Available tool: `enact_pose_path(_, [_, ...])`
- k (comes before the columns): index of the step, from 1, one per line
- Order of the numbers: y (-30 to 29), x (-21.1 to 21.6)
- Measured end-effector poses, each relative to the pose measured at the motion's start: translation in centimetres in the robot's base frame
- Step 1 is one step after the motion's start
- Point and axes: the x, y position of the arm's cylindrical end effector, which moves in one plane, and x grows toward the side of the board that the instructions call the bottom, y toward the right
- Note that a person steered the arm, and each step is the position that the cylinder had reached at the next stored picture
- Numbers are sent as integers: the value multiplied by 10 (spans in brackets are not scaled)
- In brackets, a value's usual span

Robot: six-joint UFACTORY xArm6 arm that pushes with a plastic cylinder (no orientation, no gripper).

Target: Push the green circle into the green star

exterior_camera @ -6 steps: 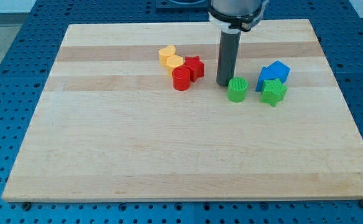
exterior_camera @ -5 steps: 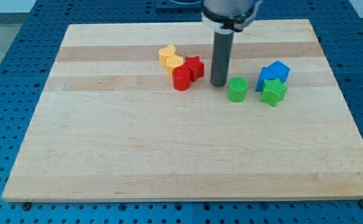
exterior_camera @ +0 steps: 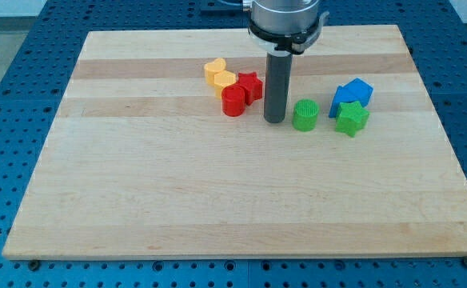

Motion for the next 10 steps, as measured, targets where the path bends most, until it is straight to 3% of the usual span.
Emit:
enact_pose_path(9, [60, -6])
enact_pose_path(10, [60, -36])
